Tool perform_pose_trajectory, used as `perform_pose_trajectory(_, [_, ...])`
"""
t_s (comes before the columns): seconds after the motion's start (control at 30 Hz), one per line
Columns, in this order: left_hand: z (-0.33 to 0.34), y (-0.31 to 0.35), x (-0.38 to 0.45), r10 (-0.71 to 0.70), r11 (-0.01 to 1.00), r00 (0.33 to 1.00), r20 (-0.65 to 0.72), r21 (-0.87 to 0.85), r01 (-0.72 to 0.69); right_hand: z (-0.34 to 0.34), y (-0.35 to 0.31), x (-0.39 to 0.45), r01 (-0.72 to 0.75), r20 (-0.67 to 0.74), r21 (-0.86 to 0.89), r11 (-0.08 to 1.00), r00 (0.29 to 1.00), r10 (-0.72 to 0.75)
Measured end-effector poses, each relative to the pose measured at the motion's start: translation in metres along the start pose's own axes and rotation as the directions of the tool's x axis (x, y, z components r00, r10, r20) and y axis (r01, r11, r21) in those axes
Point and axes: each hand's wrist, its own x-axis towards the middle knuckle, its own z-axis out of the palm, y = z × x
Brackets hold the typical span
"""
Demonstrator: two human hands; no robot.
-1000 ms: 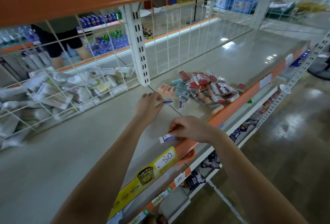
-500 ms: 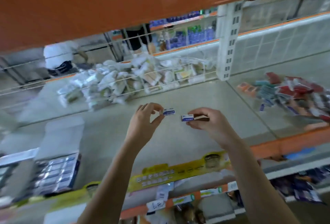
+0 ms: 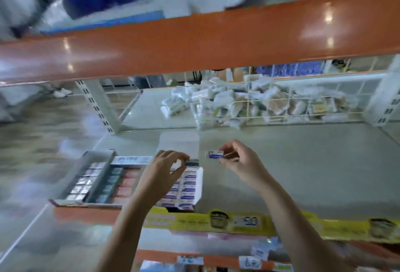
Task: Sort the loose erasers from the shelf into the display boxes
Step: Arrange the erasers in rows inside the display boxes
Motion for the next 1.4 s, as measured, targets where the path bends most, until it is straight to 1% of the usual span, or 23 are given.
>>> perform_pose_trajectory(0.2, [-0.027, -0.058, -0.010, -0.018, 0.999, 1.000, 0.020, 0.036, 0.017, 0.065, -0.023, 0.013, 0.111, 0.063, -0.180, 0.977, 0.993, -0.101])
perform_pose_trajectory(0.37, [-0.039, -0.092, -0.017, -0.033, 0.999, 0.999, 0.031, -0.005, 0.033, 0.104, -0.032, 0.016, 0.172, 0.083, -0.346, 0.922, 0.985, -0.152])
perform_pose_trajectory(0.43, [-0.042, -0.100, -0.018, -0.027, 1.000, 0.999, 0.037, 0.008, 0.026, 0.116, -0.034, 0.019, 0.177, 0.086, -0.389, 0.904, 0.984, -0.156])
perform_pose_trajectory(0.53, [-0.045, -0.111, -0.019, -0.031, 0.999, 0.999, 0.041, 0.035, 0.029, 0.129, -0.035, 0.023, 0.167, 0.090, -0.427, 0.889, 0.986, -0.142])
perform_pose_trajectory(0.63, [-0.045, -0.120, -0.019, -0.040, 0.999, 0.999, 0.027, -0.009, 0.041, 0.137, -0.033, 0.025, 0.169, 0.102, -0.446, 0.879, 0.985, -0.137])
perform_pose_trajectory(0.73, [-0.045, -0.125, -0.020, -0.041, 0.998, 0.999, 0.014, -0.037, 0.042, 0.144, -0.030, 0.026, 0.211, 0.116, -0.469, 0.858, 0.977, -0.176])
perform_pose_trajectory(0.87, [-0.045, -0.124, -0.021, -0.022, 0.999, 1.000, 0.001, -0.034, 0.022, 0.149, -0.026, 0.028, 0.232, 0.110, -0.530, 0.816, 0.973, -0.205])
perform_pose_trajectory(1.0, [-0.047, -0.122, -0.021, -0.009, 0.999, 1.000, 0.012, -0.044, 0.010, 0.152, -0.024, 0.026, 0.261, 0.126, -0.557, 0.789, 0.965, -0.230])
perform_pose_trajectory(1.2, [-0.051, -0.122, -0.021, 0.019, 0.999, 1.000, 0.018, -0.035, -0.019, 0.158, -0.027, 0.026, 0.279, 0.113, -0.595, 0.754, 0.958, -0.265])
perform_pose_trajectory(1.4, [-0.052, -0.121, -0.022, 0.023, 0.999, 0.999, 0.033, -0.034, -0.022, 0.162, -0.026, 0.026, 0.272, 0.080, -0.593, 0.758, 0.956, -0.281])
